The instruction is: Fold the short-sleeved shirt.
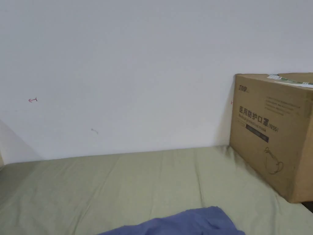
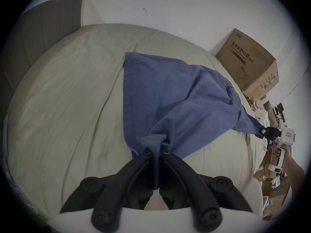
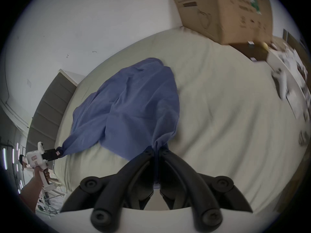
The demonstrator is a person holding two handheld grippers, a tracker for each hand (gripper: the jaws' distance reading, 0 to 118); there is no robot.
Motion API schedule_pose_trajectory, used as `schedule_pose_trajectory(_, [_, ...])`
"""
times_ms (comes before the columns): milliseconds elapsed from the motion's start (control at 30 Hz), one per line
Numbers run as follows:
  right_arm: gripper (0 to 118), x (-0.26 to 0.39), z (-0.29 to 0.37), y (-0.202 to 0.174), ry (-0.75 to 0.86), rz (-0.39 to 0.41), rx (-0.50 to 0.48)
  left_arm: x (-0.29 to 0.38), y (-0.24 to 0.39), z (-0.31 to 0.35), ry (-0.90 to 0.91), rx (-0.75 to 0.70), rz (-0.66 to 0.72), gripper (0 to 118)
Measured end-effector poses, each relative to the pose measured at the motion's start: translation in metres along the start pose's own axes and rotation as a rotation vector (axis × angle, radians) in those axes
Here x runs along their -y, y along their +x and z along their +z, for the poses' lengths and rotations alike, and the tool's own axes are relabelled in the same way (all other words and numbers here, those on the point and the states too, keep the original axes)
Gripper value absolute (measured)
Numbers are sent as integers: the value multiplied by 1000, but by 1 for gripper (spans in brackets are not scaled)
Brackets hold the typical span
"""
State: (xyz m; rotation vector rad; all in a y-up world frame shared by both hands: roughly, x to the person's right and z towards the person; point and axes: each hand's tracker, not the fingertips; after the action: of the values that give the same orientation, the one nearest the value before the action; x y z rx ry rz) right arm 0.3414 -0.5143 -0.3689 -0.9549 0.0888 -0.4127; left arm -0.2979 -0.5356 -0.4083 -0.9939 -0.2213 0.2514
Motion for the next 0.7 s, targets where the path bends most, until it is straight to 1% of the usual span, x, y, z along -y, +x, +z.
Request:
schedule_pose_trajectory(67, [3, 22, 31, 10, 4, 6, -3, 12, -16, 22, -20, 13, -4, 4])
schedule_pose_trajectory(100, [3, 33, 46, 11, 4, 9, -8, 30, -5, 43, -32, 23, -16, 4])
schedule_pose_trajectory(200, [3, 58, 78, 9, -27, 29, -13, 37, -12, 61, -78, 27, -79, 4])
schedule_pose_trajectory(233, [3, 64, 81, 8, -55, 32, 2, 56, 1, 68, -79, 25, -86, 4])
schedule_pose_trajectory(267, [4, 72, 82, 5, -75, 30, 22, 60, 1, 71, -78, 19, -87, 4])
schedule_pose_trajectory(333, [4, 82, 77, 2, -68, 25, 22, 61, 0, 68, -62, -1, -95, 4])
schedule_pose_trajectory(367, [8, 86, 73, 1, -55, 17, 29, 75, 7, 73, -36, -18, -100, 7])
schedule_pose_trajectory(400, [20, 88, 69, 1, -29, 10, 49, 75, 6, 72, -11, -34, -103, 16])
schedule_pose_trajectory(433, [53, 88, 66, 0, 3, 7, 57, 75, 5, 71, -1, -43, -105, 36])
schedule_pose_trajectory(467, [89, 88, 64, -4, 25, 13, 64, 73, 3, 71, 7, -51, -95, 58])
schedule_pose_trajectory(500, [113, 88, 65, -8, 58, 33, 72, 83, 29, 83, 19, -54, -85, 85])
schedule_pose_trajectory(533, [118, 87, 69, -14, 98, 73, 60, 83, 32, 87, 39, -55, -77, 112])
schedule_pose_trajectory(567, [118, 80, 75, -24, 131, 85, 50, 82, 35, 93, 83, -46, -69, 118])
schedule_pose_trajectory(600, [118, 75, 81, -35, 145, 117, 31, 79, 41, 101, 140, -24, -63, 117])
schedule_pose_trajectory(700, [118, 67, 106, -77, 214, 230, 15, 74, 68, 131, 237, -41, -91, 116])
